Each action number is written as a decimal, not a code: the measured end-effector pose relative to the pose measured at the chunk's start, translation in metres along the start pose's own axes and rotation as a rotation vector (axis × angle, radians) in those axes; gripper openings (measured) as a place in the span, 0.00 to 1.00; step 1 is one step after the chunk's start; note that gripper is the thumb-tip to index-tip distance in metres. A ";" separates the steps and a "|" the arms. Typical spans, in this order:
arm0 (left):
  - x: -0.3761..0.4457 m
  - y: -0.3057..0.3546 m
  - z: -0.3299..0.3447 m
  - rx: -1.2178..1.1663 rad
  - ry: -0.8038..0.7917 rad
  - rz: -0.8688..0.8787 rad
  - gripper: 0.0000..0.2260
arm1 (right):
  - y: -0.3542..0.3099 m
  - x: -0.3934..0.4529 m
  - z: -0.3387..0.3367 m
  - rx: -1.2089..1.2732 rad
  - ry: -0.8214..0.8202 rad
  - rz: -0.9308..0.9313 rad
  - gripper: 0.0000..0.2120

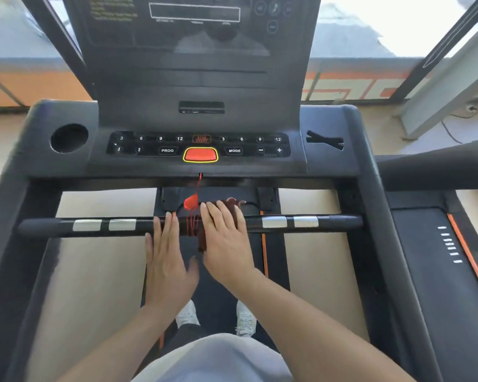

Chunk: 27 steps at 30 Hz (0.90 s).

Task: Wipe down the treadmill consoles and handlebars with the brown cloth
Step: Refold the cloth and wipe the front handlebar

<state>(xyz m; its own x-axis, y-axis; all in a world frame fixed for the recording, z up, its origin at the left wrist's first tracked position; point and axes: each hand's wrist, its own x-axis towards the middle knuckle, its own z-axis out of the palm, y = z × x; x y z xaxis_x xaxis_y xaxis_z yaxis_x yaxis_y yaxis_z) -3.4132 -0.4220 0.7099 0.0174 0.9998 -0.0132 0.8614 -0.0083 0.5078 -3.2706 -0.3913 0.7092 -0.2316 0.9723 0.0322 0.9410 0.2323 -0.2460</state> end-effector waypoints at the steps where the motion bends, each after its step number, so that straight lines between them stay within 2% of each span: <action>1: -0.001 0.002 0.001 0.000 -0.003 0.001 0.44 | 0.008 -0.002 -0.002 -0.035 -0.015 -0.038 0.39; 4: -0.001 0.012 0.008 0.016 -0.027 0.010 0.45 | 0.036 -0.009 -0.008 -0.059 -0.007 -0.048 0.40; 7: 0.003 0.025 0.014 0.018 -0.030 0.029 0.45 | 0.069 -0.016 -0.016 -0.096 0.056 0.088 0.38; 16: 0.006 0.033 0.024 0.017 -0.017 0.032 0.44 | 0.209 -0.072 -0.068 -0.250 -0.013 0.379 0.36; 19: 0.000 0.029 0.024 0.013 0.009 0.000 0.44 | 0.207 -0.069 -0.065 -0.178 0.004 0.438 0.35; 23: -0.013 0.021 0.016 -0.014 0.034 -0.072 0.43 | 0.177 -0.058 -0.050 0.047 0.126 0.600 0.32; 25: -0.020 0.016 0.012 -0.030 0.043 -0.109 0.43 | 0.154 -0.050 -0.043 0.034 0.115 0.562 0.34; 27: -0.025 0.010 0.008 -0.055 0.054 -0.154 0.43 | 0.122 -0.040 -0.034 0.045 0.066 0.426 0.36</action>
<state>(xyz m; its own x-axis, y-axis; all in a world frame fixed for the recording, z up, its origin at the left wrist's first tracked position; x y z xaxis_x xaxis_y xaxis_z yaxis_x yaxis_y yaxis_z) -3.4008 -0.4472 0.7081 -0.1414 0.9887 -0.0493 0.8228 0.1451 0.5495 -3.1382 -0.4012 0.7109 0.1930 0.9810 -0.0203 0.9371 -0.1905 -0.2924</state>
